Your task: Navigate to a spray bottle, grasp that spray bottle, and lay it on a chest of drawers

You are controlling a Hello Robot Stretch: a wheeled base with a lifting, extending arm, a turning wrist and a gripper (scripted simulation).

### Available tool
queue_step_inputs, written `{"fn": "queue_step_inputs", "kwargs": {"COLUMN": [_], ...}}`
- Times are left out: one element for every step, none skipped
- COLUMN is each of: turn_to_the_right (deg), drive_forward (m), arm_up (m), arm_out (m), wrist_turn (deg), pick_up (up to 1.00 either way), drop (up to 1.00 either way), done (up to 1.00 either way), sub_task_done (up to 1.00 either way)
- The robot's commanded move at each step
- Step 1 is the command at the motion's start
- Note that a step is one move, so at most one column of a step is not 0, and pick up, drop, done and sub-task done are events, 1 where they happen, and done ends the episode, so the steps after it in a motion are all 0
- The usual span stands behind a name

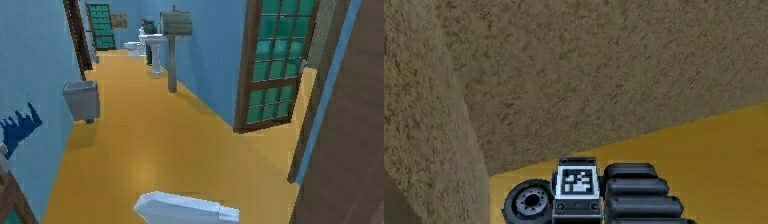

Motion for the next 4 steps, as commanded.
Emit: {"fn": "queue_step_inputs", "kwargs": {"turn_to_the_right": [-18.0, 0.0, 33.0, 0.0], "drive_forward": [0.0, 0.75, 0.0, 0.95], "arm_up": [0.0, 0.0, 0.0, 0.0], "arm_out": [0.0, 0.0, 0.0, 0.0], "wrist_turn": [0.0, 0.0, 0.0, 0.0], "pick_up": [0.0, 0.0, 0.0, 0.0], "drop": [0.0, 0.0, 0.0, 0.0], "done": [0.0, 0.0, 0.0, 0.0], "sub_task_done": [0.0, 0.0, 0.0, 0.0]}}
